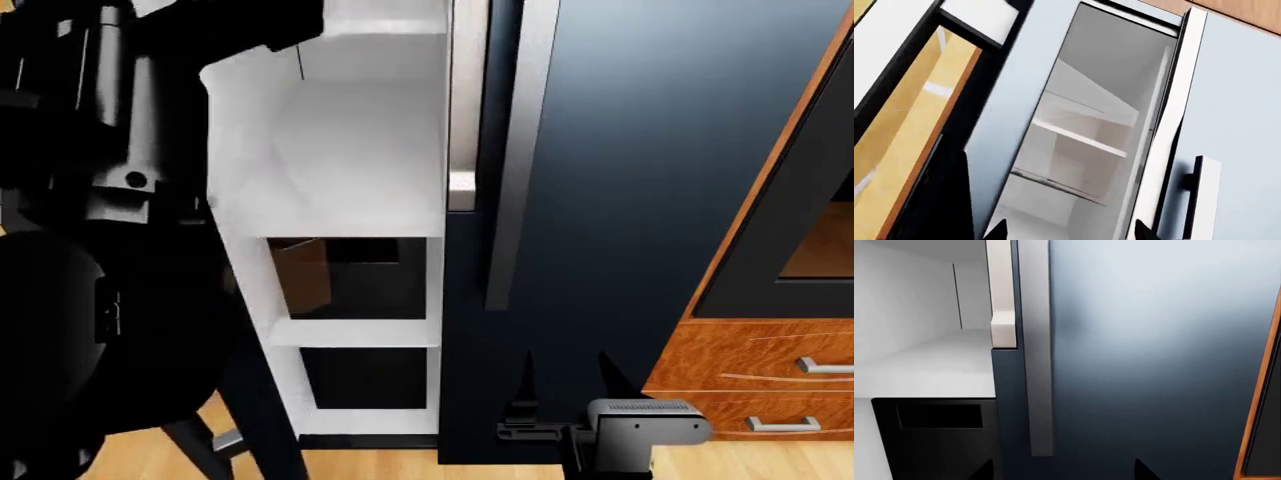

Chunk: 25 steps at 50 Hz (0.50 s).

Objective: Open the fridge door

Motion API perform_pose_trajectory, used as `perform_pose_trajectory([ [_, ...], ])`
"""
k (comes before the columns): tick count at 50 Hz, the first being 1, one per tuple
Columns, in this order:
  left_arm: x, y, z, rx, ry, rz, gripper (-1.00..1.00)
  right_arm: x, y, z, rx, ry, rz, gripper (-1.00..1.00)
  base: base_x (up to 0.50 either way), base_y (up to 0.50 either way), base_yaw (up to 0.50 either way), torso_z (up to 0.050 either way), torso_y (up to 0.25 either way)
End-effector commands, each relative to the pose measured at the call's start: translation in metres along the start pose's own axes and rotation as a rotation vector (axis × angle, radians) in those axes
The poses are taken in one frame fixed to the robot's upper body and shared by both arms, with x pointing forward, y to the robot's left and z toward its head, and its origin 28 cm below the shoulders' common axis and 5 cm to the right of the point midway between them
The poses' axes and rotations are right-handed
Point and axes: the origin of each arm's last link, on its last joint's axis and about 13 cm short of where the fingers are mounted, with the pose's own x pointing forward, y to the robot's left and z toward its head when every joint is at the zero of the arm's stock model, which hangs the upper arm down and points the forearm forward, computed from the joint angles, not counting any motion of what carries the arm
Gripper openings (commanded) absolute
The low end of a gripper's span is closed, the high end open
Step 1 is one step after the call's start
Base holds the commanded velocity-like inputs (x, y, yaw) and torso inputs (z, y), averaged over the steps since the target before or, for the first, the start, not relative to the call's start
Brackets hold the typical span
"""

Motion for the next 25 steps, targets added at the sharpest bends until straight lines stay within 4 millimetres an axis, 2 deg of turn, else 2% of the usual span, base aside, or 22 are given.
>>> perform_pose_trajectory([
  [1, 0.047, 0.067, 0.026, 0.139, -0.158, 0.54, 1.0, 0.0, 0.0, 0.0, -0.001, -0.002, -0.002, 1.0, 0.01, 0.0, 0.0, 0.0, 0.0],
  [3, 0.042, 0.081, 0.038, 0.169, -0.196, 0.596, 1.0, 0.0, 0.0, 0.0, -0.001, -0.002, -0.003, 1.0, 0.01, 0.0, 0.0, 0.0, 0.0],
  [7, 0.037, 0.095, 0.049, 0.225, -0.232, 0.66, 1.0, -0.001, 0.0, 0.0, -0.003, -0.003, -0.004, 1.0, 0.0, 0.0, 0.0, 0.0, 0.0],
  [11, 0.025, 0.122, 0.066, 0.285, -0.268, 0.776, 1.0, -0.001, 0.001, 0.0, -0.005, -0.003, -0.005, 1.0, 0.0, 0.0, 0.0, 0.0, 0.0],
  [14, 0.016, 0.135, 0.073, 0.308, -0.281, 0.836, 1.0, -0.001, 0.001, 0.0, -0.006, -0.004, -0.006, 1.0, 0.0, 0.0, 0.0, 0.0, 0.0],
  [21, -0.003, 0.165, 0.08, 0.346, -0.293, 0.972, 1.0, 0.0, 0.001, -0.001, -0.007, -0.004, -0.007, 1.0, 0.0, 0.0, 0.0, 0.0, 0.0],
  [25, -0.006, 0.172, 0.077, 0.351, -0.284, 0.998, 1.0, 0.0, 0.001, -0.001, -0.008, -0.004, -0.008, 1.0, 0.0, 0.0, 0.01, 0.0, 0.0],
])
